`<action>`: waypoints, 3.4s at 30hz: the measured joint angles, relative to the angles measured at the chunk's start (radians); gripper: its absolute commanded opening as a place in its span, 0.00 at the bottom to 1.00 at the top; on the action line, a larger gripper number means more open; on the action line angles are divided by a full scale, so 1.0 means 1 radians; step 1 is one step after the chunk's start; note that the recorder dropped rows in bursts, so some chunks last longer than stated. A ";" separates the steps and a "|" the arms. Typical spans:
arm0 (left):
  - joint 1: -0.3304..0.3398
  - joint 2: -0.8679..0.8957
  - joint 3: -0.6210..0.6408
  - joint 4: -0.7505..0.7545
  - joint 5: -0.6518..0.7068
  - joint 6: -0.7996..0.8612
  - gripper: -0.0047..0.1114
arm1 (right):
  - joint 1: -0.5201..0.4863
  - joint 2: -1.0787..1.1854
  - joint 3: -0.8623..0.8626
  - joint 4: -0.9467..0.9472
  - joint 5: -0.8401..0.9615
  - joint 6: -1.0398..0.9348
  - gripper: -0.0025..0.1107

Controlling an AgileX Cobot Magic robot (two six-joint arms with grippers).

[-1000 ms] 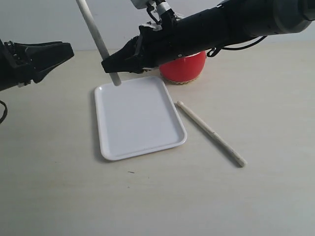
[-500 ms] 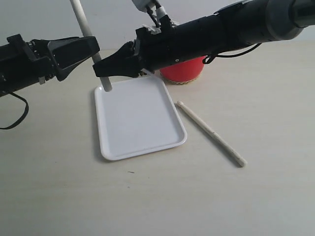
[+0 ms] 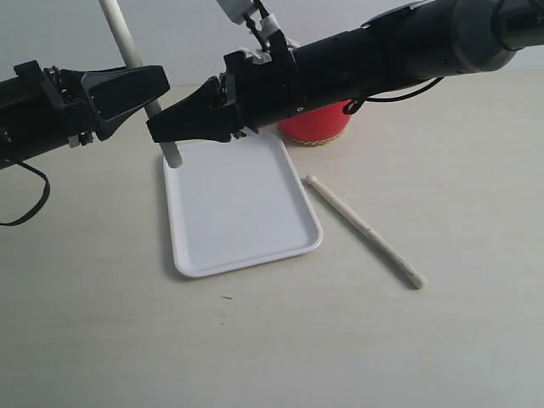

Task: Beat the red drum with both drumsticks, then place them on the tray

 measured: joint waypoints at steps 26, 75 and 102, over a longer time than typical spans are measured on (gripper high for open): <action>-0.004 0.000 0.000 0.024 -0.009 0.040 0.04 | 0.000 0.000 0.000 -0.023 0.019 -0.043 0.58; -0.004 -0.204 -0.052 0.210 0.651 -0.261 0.04 | -0.030 -0.056 0.157 -1.554 -0.203 1.419 0.40; -0.004 -0.204 -0.052 0.210 0.651 -0.264 0.04 | -0.030 -0.054 0.232 -1.498 -0.360 1.377 0.40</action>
